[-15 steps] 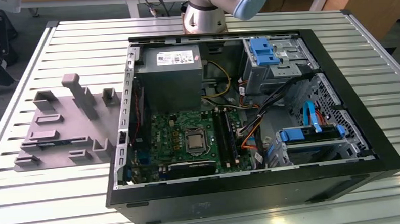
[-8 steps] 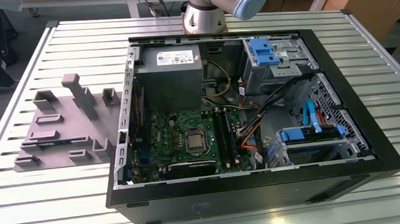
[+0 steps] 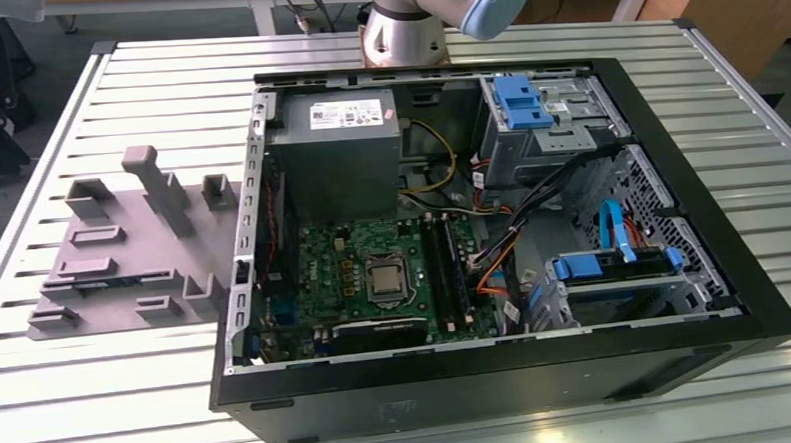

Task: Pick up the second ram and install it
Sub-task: 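Pick up the second ram and move it above second insertion slot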

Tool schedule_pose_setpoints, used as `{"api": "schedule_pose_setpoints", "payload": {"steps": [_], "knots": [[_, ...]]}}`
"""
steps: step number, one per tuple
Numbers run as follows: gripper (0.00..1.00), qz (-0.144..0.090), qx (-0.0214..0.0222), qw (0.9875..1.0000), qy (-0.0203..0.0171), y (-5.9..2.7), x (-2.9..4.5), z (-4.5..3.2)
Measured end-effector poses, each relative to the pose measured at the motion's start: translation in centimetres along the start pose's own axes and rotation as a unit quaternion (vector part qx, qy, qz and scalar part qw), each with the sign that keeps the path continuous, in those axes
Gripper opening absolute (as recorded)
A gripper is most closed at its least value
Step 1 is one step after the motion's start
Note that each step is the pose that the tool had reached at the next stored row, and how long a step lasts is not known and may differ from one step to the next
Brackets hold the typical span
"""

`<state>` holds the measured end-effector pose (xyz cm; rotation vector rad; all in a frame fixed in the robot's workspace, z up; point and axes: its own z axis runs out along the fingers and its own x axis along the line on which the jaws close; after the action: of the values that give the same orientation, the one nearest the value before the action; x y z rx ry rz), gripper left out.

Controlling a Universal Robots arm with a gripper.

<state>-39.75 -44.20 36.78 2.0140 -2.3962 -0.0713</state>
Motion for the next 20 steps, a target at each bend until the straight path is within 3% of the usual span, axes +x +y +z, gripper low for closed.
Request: {"api": "schedule_pose_setpoints", "payload": {"steps": [3, 12, 20], "knots": [[0.3, -0.001, 0.0001, 1.0, -0.0001, 0.0, 0.03, 0.08], [0.3, -0.039, -0.0008, 0.9992, 0.0016, 0.04, 0.25, 0.72], [0.3, -0.04, -0.0008, 0.9992, 0.0018, 0.03, 0.26, 1.05]]}}
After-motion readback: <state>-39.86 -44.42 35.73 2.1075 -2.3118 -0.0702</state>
